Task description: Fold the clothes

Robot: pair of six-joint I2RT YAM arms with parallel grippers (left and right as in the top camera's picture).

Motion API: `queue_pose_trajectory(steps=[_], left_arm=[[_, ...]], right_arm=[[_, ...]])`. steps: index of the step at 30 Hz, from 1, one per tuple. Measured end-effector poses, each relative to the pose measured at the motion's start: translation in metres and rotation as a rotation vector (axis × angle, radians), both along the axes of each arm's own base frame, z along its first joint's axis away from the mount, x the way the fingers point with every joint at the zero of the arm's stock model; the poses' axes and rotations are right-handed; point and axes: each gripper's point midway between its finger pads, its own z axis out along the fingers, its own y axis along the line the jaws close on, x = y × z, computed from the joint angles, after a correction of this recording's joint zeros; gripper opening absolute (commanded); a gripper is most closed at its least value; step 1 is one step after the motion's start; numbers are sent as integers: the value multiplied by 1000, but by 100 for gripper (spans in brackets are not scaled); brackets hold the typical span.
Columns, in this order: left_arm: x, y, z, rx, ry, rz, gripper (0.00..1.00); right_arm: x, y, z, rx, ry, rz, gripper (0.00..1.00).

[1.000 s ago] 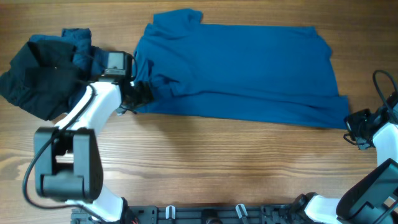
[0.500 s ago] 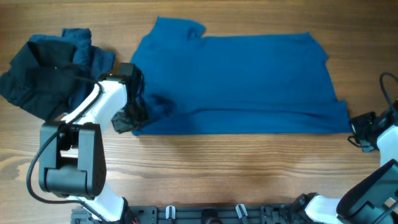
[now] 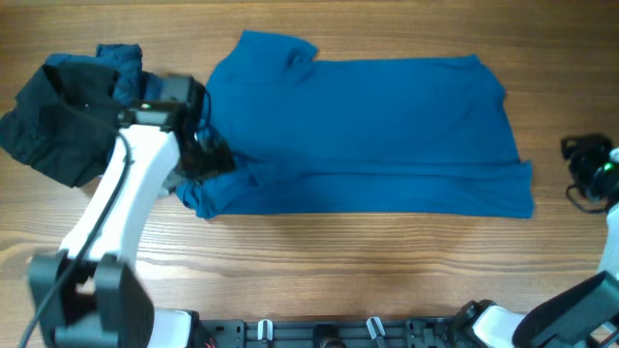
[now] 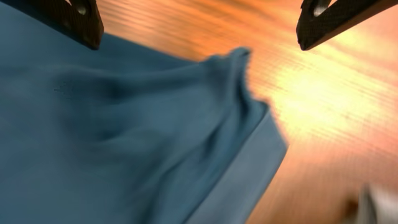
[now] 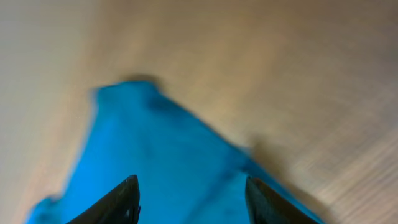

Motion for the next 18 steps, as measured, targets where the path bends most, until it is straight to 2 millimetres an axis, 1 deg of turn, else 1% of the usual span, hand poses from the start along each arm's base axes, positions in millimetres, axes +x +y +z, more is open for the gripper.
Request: queue_pose_trajectory(steps=[1, 2, 3, 4, 5, 7, 8, 9, 10, 12, 13, 14, 16, 17, 18], left_arm=[[15, -7, 24, -42, -95, -12, 99], [26, -12, 41, -68, -168, -34, 96], [42, -21, 64, -109, -267, -72, 96], [52, -25, 78, -129, -328, -92, 95], [66, -32, 97, -155, -406, -126, 96], [83, -38, 116, -177, -483, -158, 96], [94, -41, 122, -186, -511, -171, 98], [107, -44, 125, -192, -535, -180, 99], [119, -47, 126, -196, -552, -189, 99], [157, -55, 116, -212, -571, -211, 99], [188, -60, 103, -221, -582, -225, 99], [201, -63, 89, -222, -568, -233, 99], [235, -68, 68, -221, -575, -254, 99], [257, -71, 57, -217, -602, -271, 100], [274, -73, 43, -212, -615, -285, 99]], right_arm=[[6, 7, 14, 15, -45, 40, 53], [12, 14, 27, 26, -87, 83, 53], [17, 26, 37, 41, -118, 138, 54], [20, 37, 42, 54, -124, 181, 55], [24, 50, 47, 63, -130, 233, 56], [33, 76, 57, 62, -139, 324, 57], [40, 92, 66, 44, -150, 383, 57], [46, 101, 72, 28, -160, 418, 58], [51, 110, 80, 12, -171, 450, 59], [66, 131, 95, -21, -195, 519, 66], [73, 140, 99, -32, -204, 549, 67], [76, 146, 97, -33, -200, 569, 67], [77, 157, 90, -23, -179, 596, 68], [77, 162, 86, -19, -166, 611, 68], [75, 166, 83, -12, -151, 624, 68]])
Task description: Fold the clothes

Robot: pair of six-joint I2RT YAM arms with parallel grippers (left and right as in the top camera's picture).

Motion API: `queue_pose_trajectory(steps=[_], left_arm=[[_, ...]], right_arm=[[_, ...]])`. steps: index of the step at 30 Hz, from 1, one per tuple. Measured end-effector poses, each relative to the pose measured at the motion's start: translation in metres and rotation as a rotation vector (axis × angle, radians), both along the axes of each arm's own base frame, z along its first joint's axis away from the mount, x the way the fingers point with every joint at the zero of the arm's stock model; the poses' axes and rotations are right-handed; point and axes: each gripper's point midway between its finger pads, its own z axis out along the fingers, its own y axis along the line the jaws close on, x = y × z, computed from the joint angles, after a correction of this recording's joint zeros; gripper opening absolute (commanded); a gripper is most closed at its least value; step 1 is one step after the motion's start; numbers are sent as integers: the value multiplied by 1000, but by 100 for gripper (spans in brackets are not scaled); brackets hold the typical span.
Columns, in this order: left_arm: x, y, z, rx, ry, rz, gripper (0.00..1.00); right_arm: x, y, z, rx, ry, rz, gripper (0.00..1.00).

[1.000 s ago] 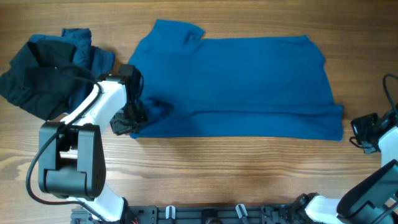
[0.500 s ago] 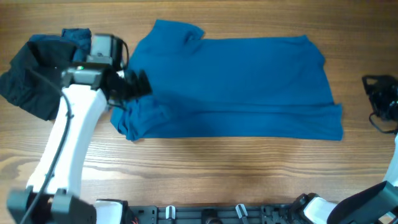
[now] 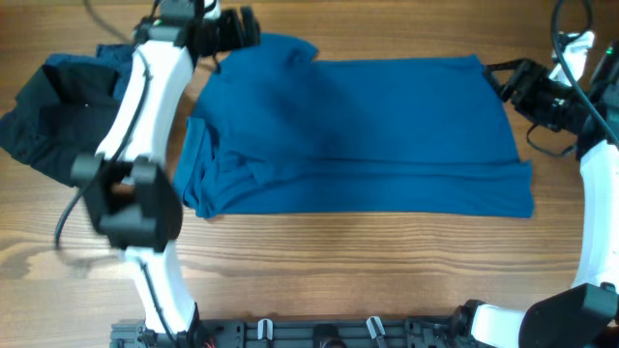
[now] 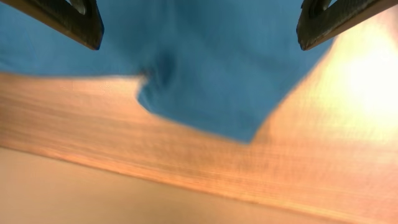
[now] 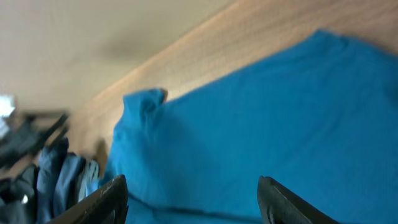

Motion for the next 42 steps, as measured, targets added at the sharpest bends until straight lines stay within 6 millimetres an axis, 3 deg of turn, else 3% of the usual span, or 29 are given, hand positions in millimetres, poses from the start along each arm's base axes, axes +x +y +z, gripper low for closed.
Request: queue_pose_trajectory(steps=[2, 6, 10, 13, 14, 15, 17, 18, 20, 23, 25, 26, 28, 31, 33, 36, 39, 42], left_arm=[[28, -4, -40, 24, -30, -33, 96], [55, -8, -92, 99, -92, -84, 82], [71, -23, -112, 153, -177, -133, 78], [73, -34, -124, 172, -193, -155, 68], [72, -38, -132, 183, -183, -168, 52], [70, -40, -144, 199, -169, -174, 45], [68, -39, -145, 203, -150, -172, 21], [68, -38, -145, 212, -148, -174, 4], [66, -35, -148, 218, -132, -170, 4], [59, -32, -142, 229, -100, -167, 4], [55, -30, -121, 237, -100, -161, 4], [54, -29, -104, 240, -110, -156, 4], [48, -28, -50, 237, -158, -148, 4], [23, -27, 15, 236, -179, -149, 4], [3, -30, 35, 238, -150, -165, 4], [-32, -39, 24, 250, -16, -202, 4], [-71, -43, -6, 279, 172, -220, 4], [-89, -39, -16, 300, 263, -192, 4]], right_arm=[[-9, 5, -9, 8, 55, 13, 68], [-30, 8, -26, -9, 163, 29, 68], [-50, 4, -42, -46, 271, 15, 67], [-55, 1, -47, -73, 295, 17, 66], [-55, 0, -48, -81, 298, 18, 66], [-55, 0, -48, -85, 299, 16, 66], [-56, 0, -48, -88, 298, 17, 66], [-55, -1, -48, -90, 298, 16, 66], [-53, -2, -47, -97, 287, 14, 66], [-42, -6, -42, -117, 236, 7, 67], [-34, -12, -39, -145, 200, -7, 70], [-31, -14, -38, -155, 187, -15, 73], [-20, -25, -34, -202, 145, -54, 73], [-2, -38, -22, -241, 69, -113, 73], [11, -45, -16, -256, 20, -142, 73], [29, -54, -22, -257, -8, -169, 73], [51, -62, -49, -240, 10, -185, 74], [75, -69, -81, -223, 13, -183, 74]])
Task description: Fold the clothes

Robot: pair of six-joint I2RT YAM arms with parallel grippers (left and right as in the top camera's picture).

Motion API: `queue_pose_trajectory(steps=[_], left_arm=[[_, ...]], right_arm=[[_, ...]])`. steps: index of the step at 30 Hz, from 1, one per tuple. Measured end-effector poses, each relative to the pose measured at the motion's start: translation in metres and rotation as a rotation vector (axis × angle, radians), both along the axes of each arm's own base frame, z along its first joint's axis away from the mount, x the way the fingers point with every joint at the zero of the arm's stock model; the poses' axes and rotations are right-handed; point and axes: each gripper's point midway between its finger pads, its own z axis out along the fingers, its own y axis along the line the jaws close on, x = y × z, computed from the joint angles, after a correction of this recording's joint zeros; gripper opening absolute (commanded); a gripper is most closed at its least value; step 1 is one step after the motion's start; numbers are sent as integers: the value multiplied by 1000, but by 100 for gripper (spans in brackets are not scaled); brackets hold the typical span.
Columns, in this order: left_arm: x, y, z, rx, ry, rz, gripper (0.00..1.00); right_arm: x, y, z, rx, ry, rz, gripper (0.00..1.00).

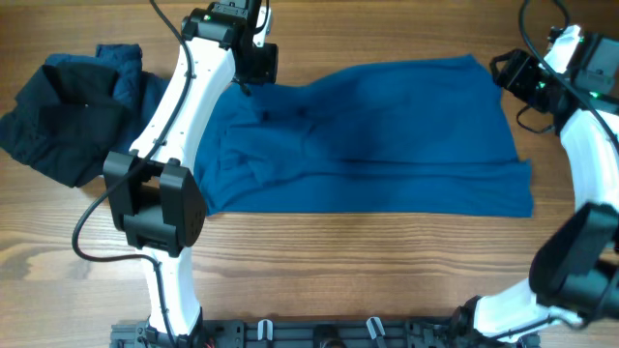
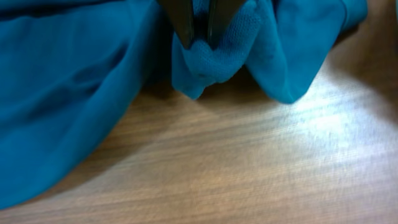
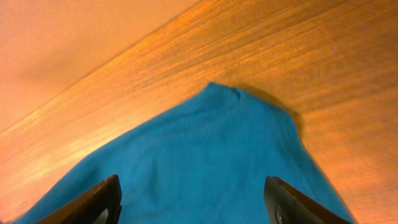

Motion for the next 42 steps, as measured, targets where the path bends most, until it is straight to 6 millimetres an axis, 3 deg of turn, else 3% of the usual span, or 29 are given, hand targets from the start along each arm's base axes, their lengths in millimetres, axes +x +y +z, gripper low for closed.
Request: queue_pose_trajectory(steps=[7, 10, 12, 17, 23, 26, 27, 28, 31, 35, 37, 39, 42], left_arm=[[-5, 6, -3, 16, 27, 37, 4], [-8, 7, -4, 22, 39, 38, 4], [-9, 7, -4, 22, 44, 43, 4], [-10, 8, -5, 23, 49, 53, 4], [-11, 8, -5, 24, 51, 53, 4], [-11, 9, -5, 24, 52, 53, 4], [-11, 9, -5, 24, 53, 53, 4], [-11, 9, -5, 25, 54, 53, 4], [-12, 9, -5, 25, 54, 53, 4], [-12, 9, -5, 26, 58, 53, 4], [-12, 11, -5, 37, 54, 57, 4], [-11, 15, -5, 57, 48, 66, 4], [-9, 21, -5, 83, 40, 80, 4]], right_arm=[[54, 4, -75, 173, -39, 19, 75], [80, 3, -99, 233, -25, 30, 76], [100, 3, -107, 250, -32, 41, 77], [127, 13, -106, 233, -59, 62, 77], [119, 27, -131, 63, 59, 44, 73], [117, 28, -139, -34, 99, 32, 54], [115, 27, -140, -49, 110, 26, 38], [114, 26, -142, -67, 119, 20, 28], [110, 19, -146, -94, 146, 1, 17], [107, 15, -148, -103, 159, 0, 12], [103, 11, -146, -85, 168, 0, 4], [96, 5, -137, -66, 181, -10, 4], [84, -8, -103, -50, 178, -30, 4]])
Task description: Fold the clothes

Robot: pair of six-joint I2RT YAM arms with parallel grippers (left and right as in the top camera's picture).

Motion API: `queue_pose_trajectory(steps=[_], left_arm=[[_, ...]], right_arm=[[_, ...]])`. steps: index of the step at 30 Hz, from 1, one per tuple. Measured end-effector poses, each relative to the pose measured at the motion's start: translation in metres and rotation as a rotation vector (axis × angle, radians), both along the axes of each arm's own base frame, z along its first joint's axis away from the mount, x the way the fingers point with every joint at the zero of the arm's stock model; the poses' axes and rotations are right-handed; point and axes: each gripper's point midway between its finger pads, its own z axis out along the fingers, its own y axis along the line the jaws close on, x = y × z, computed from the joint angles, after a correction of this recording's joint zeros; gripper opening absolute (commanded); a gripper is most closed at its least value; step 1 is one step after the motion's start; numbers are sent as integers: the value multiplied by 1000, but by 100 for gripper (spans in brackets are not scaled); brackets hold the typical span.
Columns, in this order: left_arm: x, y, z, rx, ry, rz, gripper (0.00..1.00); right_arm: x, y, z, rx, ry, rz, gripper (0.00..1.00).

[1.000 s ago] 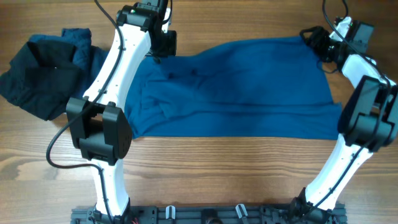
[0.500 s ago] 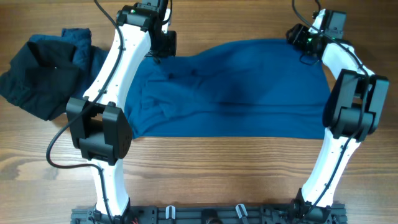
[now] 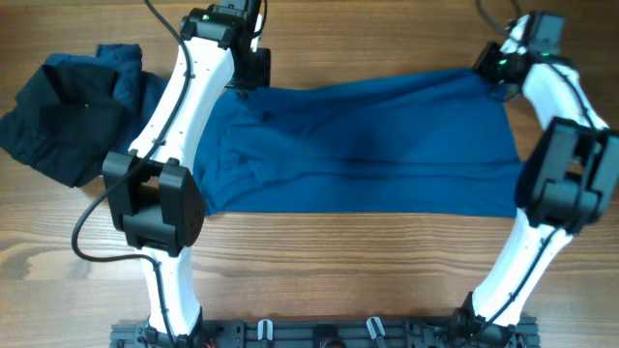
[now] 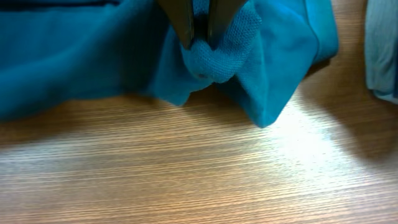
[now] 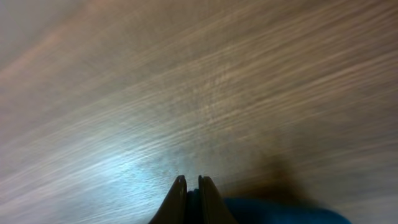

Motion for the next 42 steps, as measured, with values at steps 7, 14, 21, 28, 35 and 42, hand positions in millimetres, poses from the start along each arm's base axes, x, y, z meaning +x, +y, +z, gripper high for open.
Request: queue_pose_trajectory(steps=[7, 14, 21, 28, 35, 42], left_arm=[[-13, 10, 1, 19, 46, 28, 4], [-55, 19, 6, 14, 186, 64, 4], [-109, 18, -30, -3, 425, 108, 4], [-148, 20, -71, 34, 560, 133, 13], [-146, 30, -76, 48, 552, 173, 26], [-144, 56, -75, 42, 565, 258, 36]], right_arm=[[-48, -9, 106, 10, -25, -42, 4], [-121, 5, 71, 45, 293, -50, 4], [-158, -1, 43, -14, 451, -58, 4], [-174, -5, 40, -57, 520, -43, 7], [-193, -15, 39, -136, 604, -25, 13], [-209, -30, 40, -224, 679, -62, 91]])
